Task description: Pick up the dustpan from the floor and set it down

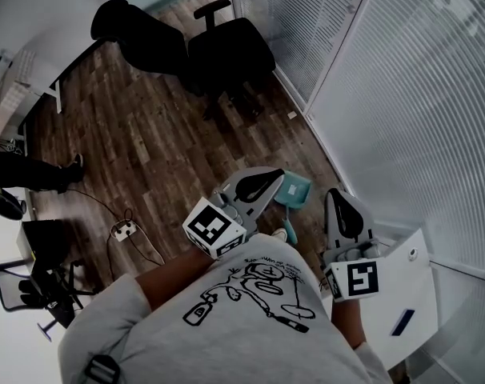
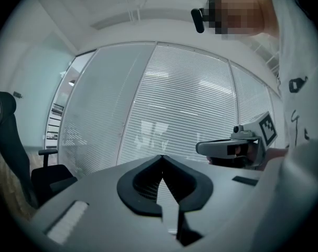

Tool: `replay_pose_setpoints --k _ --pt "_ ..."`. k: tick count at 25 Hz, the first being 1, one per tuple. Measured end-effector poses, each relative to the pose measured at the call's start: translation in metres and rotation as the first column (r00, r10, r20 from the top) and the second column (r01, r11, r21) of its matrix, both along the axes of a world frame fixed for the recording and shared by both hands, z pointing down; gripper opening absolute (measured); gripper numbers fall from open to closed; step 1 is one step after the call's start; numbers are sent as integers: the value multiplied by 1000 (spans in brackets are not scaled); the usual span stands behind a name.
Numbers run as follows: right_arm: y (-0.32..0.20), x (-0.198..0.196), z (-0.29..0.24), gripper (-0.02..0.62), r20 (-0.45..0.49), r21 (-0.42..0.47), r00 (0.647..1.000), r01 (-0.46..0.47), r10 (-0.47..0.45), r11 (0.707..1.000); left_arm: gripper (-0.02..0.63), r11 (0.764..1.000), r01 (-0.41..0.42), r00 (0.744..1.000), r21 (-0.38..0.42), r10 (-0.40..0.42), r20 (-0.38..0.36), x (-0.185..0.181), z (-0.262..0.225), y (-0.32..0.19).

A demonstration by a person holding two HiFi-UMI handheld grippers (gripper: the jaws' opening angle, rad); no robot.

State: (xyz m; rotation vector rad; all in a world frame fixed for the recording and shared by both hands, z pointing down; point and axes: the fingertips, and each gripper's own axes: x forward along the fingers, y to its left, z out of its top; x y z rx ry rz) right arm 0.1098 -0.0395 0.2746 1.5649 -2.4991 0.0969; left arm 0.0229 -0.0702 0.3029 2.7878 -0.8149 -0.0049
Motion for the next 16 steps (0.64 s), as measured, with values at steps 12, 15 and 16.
replay_pose_setpoints --k 12,15,16 --pt "-3 -4 0 6 11 -5 1000 -6 6 1000 2 1000 1 1000 1 -1 -1 -4 1 1" --pt "0 -5 2 6 8 -6 1000 -4 4 1000 2 1000 0 1000 1 0 -3 -5 3 4" --pt "0 -6 4 6 5 -6 1000 -2 2 1000 2 1000 -1 1000 1 1 -3 -5 3 4"
